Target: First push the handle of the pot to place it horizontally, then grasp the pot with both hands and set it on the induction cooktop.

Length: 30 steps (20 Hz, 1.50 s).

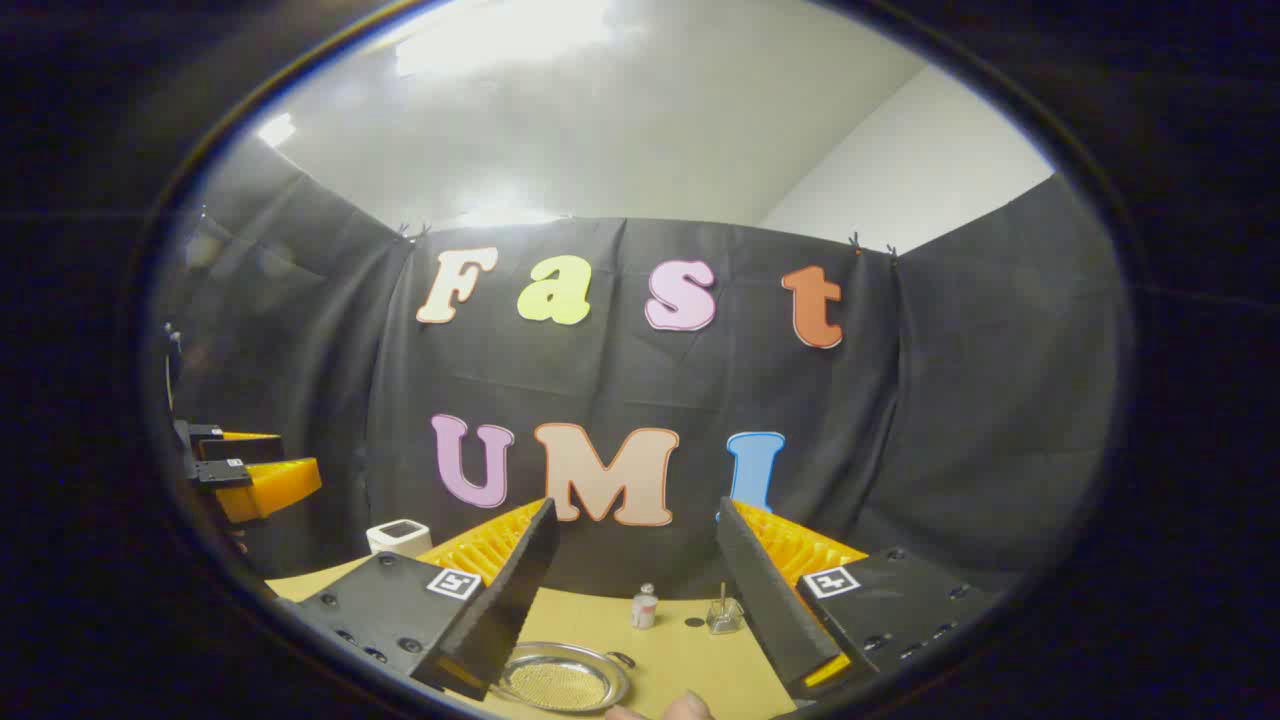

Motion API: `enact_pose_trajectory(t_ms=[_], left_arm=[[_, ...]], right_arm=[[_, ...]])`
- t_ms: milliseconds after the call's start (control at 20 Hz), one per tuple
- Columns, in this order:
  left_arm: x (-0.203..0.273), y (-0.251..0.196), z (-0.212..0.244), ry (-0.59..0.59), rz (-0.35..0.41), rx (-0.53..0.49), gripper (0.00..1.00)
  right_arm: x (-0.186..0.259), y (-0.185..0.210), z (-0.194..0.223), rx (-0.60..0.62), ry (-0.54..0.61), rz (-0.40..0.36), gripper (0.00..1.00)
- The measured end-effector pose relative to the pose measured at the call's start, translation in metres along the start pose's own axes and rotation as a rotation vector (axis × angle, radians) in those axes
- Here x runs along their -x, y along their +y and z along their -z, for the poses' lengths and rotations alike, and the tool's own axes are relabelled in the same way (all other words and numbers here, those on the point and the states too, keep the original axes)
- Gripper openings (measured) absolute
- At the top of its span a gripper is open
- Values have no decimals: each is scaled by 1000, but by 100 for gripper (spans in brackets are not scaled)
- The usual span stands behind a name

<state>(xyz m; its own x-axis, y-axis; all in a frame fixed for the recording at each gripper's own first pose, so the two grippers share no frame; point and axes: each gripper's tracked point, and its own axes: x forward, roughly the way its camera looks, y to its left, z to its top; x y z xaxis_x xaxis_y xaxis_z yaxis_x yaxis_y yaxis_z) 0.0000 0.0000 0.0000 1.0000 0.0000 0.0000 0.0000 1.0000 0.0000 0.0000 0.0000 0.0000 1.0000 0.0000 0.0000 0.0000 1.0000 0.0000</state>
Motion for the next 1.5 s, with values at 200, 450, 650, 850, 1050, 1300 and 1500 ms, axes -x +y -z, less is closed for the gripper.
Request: enact_pose_trajectory(t_ms=[200, 450, 650, 850, 1050, 1300, 1500], left_arm=[[1, -1, 4, 13, -4, -15, 92], [8, -3, 12, 42, -7, -8, 95], [9, -3, 17, 57, -9, -18, 92], [11, 0, 19, 59, -13, -17, 92], [13, 9, 23, 65, -28, -12, 95], [13, 21, 28, 70, -37, -14, 92], [14, 31, 31, 66, -32, -9, 95]], right_arm=[[-2, -4, 5, -20, 18, -8, 99], [0, -3, 9, -17, 26, -23, 99], [0, -3, 13, -28, 34, -31, 100], [0, -2, 15, -43, 41, -33, 99], [-3, 4, 16, -32, 41, -39, 97], [-7, 7, 19, -11, 19, -8, 48], [-12, 21, 49, -54, 89, -14, 11]])
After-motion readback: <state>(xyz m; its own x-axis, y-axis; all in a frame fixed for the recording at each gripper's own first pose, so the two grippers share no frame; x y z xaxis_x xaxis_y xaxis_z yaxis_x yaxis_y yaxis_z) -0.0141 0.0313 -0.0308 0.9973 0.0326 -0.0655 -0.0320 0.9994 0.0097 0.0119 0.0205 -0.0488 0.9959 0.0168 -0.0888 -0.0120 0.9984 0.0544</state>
